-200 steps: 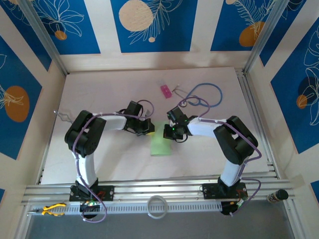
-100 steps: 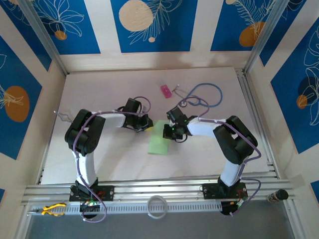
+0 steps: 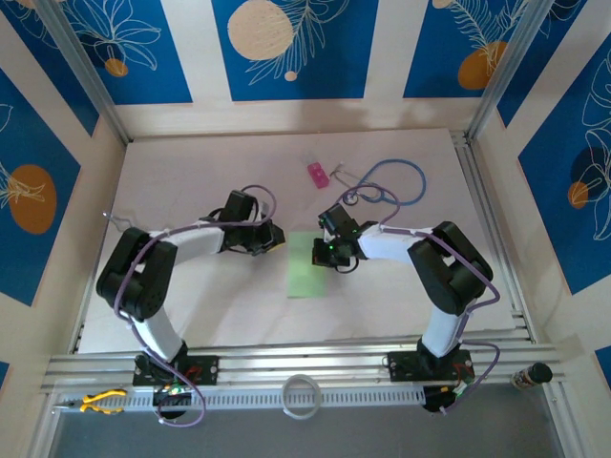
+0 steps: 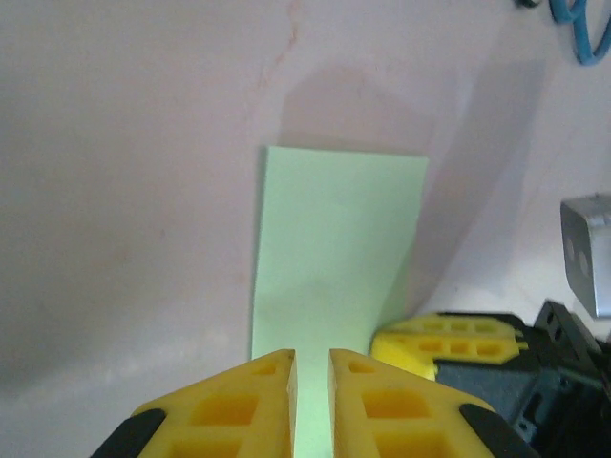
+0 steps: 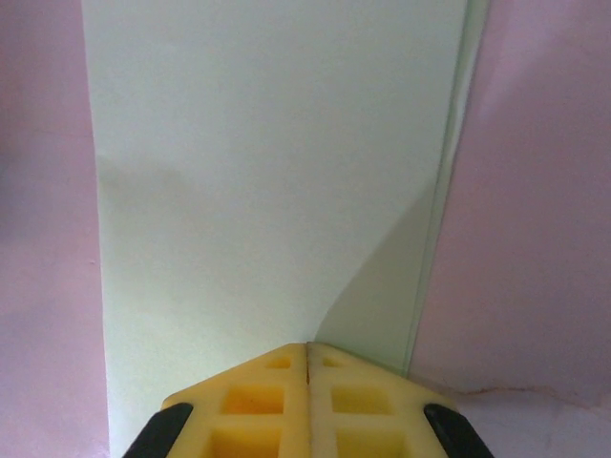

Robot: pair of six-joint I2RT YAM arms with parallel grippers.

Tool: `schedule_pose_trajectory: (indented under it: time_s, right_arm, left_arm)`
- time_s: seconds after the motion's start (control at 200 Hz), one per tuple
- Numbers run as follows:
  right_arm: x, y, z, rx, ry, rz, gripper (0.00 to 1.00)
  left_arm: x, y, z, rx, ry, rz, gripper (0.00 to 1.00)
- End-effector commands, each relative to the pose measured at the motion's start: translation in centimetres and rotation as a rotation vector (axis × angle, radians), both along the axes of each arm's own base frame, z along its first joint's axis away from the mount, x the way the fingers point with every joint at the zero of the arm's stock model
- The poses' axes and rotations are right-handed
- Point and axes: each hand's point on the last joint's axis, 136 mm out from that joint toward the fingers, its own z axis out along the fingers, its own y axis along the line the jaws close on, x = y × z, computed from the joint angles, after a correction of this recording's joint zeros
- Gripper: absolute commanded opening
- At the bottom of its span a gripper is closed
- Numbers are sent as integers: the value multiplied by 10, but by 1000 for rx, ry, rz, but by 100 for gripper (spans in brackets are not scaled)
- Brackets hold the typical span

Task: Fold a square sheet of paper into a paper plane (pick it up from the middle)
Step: First fold the square sheet of paper in half at the center of the table.

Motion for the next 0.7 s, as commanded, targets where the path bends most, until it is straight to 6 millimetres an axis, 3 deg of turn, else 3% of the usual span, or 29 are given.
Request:
schedule_pose_trajectory:
  time_s: [0.0, 0.155, 0.33, 0.56, 0.695]
  right_arm:
    - [-42, -45, -52, -225, 169, 41, 0]
    - [-35, -40, -47, -205, 147, 65, 0]
    - [-36, -42, -49, -212, 145, 77, 0]
    - [-38, -42, -49, -199, 151, 75, 0]
    - [-39, -39, -47, -183, 156, 73, 0]
  left_arm:
    - [-24, -12, 5, -35, 21, -59, 17]
    - [-46, -31, 1, -43, 28, -133, 17]
    - [-55, -44, -12, -47, 43, -159, 16]
    - [-68, -41, -42, 7, 90, -159, 15]
    - [-78, -25, -61, 61, 113, -131, 15]
